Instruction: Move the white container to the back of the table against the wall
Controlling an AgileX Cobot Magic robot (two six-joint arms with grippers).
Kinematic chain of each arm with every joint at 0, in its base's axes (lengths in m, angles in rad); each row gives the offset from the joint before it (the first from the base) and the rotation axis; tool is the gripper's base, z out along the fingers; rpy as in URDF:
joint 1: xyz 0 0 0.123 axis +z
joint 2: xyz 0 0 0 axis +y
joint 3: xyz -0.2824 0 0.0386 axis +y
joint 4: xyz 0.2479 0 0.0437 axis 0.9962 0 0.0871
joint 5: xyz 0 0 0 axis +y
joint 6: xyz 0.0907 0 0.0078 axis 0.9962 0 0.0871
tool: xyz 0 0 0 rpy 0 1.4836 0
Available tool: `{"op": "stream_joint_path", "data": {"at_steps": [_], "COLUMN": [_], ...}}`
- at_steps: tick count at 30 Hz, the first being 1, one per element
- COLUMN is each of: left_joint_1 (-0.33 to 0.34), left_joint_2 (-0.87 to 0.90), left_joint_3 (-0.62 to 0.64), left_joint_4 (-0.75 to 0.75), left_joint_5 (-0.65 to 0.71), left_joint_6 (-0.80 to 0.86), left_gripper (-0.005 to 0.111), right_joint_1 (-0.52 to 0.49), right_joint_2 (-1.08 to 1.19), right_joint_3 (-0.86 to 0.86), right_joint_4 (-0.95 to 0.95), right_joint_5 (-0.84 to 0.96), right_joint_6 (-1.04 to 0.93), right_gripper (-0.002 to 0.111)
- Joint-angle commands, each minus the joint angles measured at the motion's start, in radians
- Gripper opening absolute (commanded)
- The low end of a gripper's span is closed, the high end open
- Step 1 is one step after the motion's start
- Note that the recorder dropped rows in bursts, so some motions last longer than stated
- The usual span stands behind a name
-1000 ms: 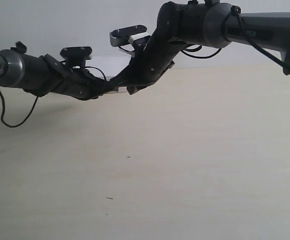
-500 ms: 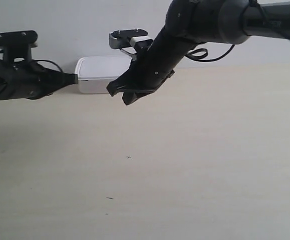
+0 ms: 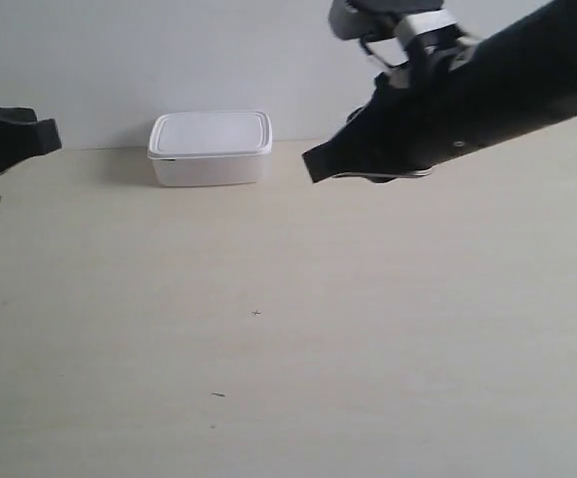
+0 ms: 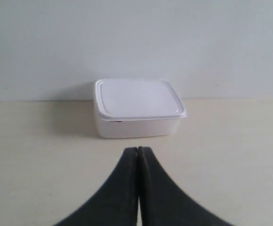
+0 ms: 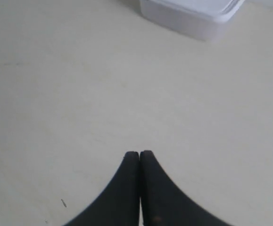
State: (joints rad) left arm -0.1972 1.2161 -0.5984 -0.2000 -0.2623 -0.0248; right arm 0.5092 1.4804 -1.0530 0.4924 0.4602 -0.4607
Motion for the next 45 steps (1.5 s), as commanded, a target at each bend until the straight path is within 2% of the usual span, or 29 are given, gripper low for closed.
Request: {"op": "stream_joint_path", "data": {"at_steps": [1, 6, 10, 13, 16, 21, 26, 28, 45], "left_joint_1": [-0.001, -0.001, -0.001, -0.001, -0.001, -0.001, -0.001, -0.001, -0.001], "left_joint_2": [-0.192, -0.45, -0.67, -0.8, -0.878, -0.837, -0.731, -0.704, -0.728], "left_joint_3": [0.103, 0.2, 0.243, 0.273, 0.29, 0.292, 0.292, 0.292, 0.292], "left_joint_4": [0.224, 0.365, 0.563, 0.585, 0.583, 0.585, 0.602, 0.604, 0.609], "left_joint_5": [-0.016, 0.016, 0.164, 0.262, 0.262, 0.157, -0.006, -0.032, -0.002], "left_joint_6": [-0.174, -0.373, -0.617, -0.702, -0.742, -0.744, -0.771, -0.771, -0.755], "left_gripper": [0.0, 0.0, 0.0, 0.0, 0.0, 0.0, 0.0, 0.0, 0.0], "right_joint_1": [-0.005, -0.005, -0.005, -0.005, -0.005, -0.005, -0.005, -0.005, -0.005], "right_joint_2": [-0.222, -0.415, -0.554, -0.618, -0.64, -0.603, -0.549, -0.54, -0.548], "right_joint_3": [0.128, 0.226, 0.291, 0.322, 0.349, 0.365, 0.365, 0.365, 0.365], "right_joint_4": [0.006, 0.006, 0.006, 0.006, 0.009, 0.008, 0.006, 0.006, 0.004], "right_joint_5": [-0.076, -0.088, -0.092, -0.097, -0.149, -0.281, -0.307, -0.298, -0.298], "right_joint_6": [-0.011, -0.007, 0.038, 0.054, 0.054, 0.054, 0.054, 0.054, 0.054], "right_gripper": [0.0, 0.0, 0.0, 0.0, 0.0, 0.0, 0.0, 0.0, 0.0]}}
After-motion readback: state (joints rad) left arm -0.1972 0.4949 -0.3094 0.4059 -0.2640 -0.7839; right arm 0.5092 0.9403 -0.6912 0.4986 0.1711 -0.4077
